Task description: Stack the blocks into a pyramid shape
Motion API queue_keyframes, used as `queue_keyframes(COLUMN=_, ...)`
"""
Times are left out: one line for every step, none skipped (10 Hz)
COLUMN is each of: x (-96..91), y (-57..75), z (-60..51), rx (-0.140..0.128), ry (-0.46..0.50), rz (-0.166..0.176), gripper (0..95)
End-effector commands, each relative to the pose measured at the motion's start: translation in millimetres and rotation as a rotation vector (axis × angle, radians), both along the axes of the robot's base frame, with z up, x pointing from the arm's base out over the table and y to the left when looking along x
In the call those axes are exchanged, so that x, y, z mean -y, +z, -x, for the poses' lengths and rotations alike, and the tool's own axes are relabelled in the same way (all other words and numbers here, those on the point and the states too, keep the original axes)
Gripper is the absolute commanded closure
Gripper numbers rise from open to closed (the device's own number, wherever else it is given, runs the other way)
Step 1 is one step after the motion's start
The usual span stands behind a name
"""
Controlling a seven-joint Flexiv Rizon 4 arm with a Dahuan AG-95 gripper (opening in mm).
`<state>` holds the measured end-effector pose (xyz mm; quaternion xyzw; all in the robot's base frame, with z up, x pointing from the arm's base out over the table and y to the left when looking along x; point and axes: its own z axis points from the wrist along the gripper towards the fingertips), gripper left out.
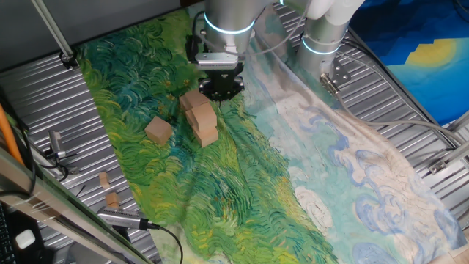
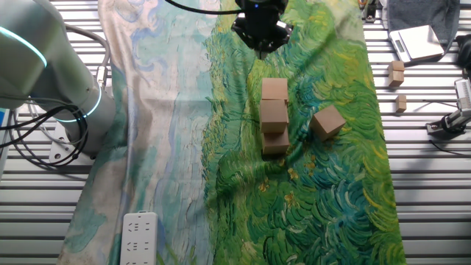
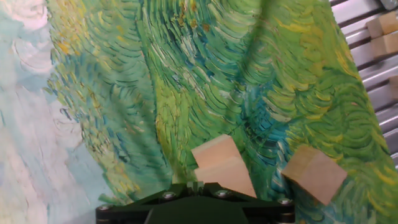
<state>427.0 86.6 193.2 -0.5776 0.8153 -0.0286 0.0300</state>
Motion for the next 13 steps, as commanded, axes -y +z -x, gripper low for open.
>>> queue_keyframes(x=-0.9, y=-3.2, z=-14.1, rx=-0.006, ry=0.012, rz=0.003, gripper=95.0)
queue_keyframes(x=-0.7, y=-3.9, z=-16.5, rx=-0.007, ry=0.017, rz=0.003, gripper=95.0)
queue_keyframes(x=-0.5, y=-5.8, z=-24.2, rx=-0.010, ry=0.017, rz=-0.006, gripper=95.0)
queue_keyframes(x=-1.2, y=-5.0, z=-26.4, rx=-0.012, ry=0.015, rz=-0.005, gripper=95.0)
queue_keyframes(x=-1.3, y=-4.9, z=-26.4, rx=-0.013, ry=0.017, rz=-0.008, gripper=95.0)
queue_keyframes(x=-1.5, y=-4.3, z=-25.8, rx=-0.014, ry=0.017, rz=-0.011, gripper=95.0)
queue_keyframes(x=-1.7, y=-3.7, z=-24.9, rx=-0.014, ry=0.013, rz=-0.009, gripper=95.0)
queue_keyframes(x=-2.7, y=-1.3, z=-22.2, rx=-0.017, ry=0.010, rz=-0.008, gripper=95.0)
queue_keyframes(x=-2.9, y=-0.8, z=-20.2, rx=-0.018, ry=0.008, rz=-0.002, gripper=95.0)
queue_keyframes(x=-3.1, y=-1.2, z=-19.9, rx=-0.018, ry=0.004, rz=0.000, gripper=95.0)
queue_keyframes(x=-3.1, y=-1.2, z=-19.9, rx=-0.018, ry=0.000, rz=-0.002, gripper=95.0)
queue_keyframes(x=-3.1, y=-1.2, z=-19.9, rx=-0.018, ry=-0.014, rz=-0.013, gripper=95.0)
queue_keyframes(x=-3.1, y=-1.2, z=-19.9, rx=-0.018, ry=-0.029, rz=-0.010, gripper=95.0)
